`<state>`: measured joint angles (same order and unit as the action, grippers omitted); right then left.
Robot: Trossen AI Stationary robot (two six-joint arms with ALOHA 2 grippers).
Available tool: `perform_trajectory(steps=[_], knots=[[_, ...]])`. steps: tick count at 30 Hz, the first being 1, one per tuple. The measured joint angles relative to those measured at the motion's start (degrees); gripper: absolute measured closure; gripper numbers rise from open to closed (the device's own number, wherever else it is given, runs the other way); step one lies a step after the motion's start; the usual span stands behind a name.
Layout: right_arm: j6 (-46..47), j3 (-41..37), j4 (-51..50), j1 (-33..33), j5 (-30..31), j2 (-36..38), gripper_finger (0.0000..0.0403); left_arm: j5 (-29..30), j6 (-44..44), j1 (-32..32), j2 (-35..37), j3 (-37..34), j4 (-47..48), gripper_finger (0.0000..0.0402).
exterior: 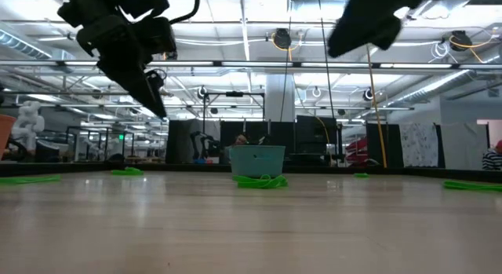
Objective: Sort rubber bands into baskets
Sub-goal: Put the green rubber band into the bottom bin
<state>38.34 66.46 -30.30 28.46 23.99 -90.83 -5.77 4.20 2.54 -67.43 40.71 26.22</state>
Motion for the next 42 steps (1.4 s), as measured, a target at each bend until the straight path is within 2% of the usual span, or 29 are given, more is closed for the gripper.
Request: perform_trajectory(steps=[5,8,12,16,21,24,33,42], knots=[[-6.08,-3.34,12.08,-2.02,0.16,-0.02,0.0332,1.61,-0.01,-5.1,-4.41,0.0,-9.98,0.0121],[-7.61,-5.9,17.1,-2.58,0.75,-0.02,0.0332,4.83,-0.93,-8.48,-9.59,0.0,-16.74,0.0121],[-7.69,-9.09,22.3,-2.64,3.41,0.0,0.0332,10.1,-3.05,-10.81,-16.95,0.0,-27.52,0.0121],[-5.08,-11.49,25.24,-2.36,3.32,0.0,0.0332,10.32,-3.88,-11.36,-23.3,0.11,-38.11,0.0121],[-2.25,-12.72,25.74,-1.29,3.21,0.0,0.0332,10.28,-4.57,-11.14,-30.19,0.03,-41.6,0.0121],[-2.07,-12.87,25.7,-0.91,3.18,0.0,0.0332,8.03,-4.53,-11.14,-32.66,0.04,-46.11,0.0121],[-1.96,-12.87,25.82,-1.0,3.34,0.0,0.0332,7.55,-4.54,-9.24,-34.64,0.07,-47.49,0.0121],[-1.65,-12.86,25.81,-0.99,3.33,0.0,0.0332,4.12,-1.78,-7.39,-37.13,0.11,-50.47,0.0174]])
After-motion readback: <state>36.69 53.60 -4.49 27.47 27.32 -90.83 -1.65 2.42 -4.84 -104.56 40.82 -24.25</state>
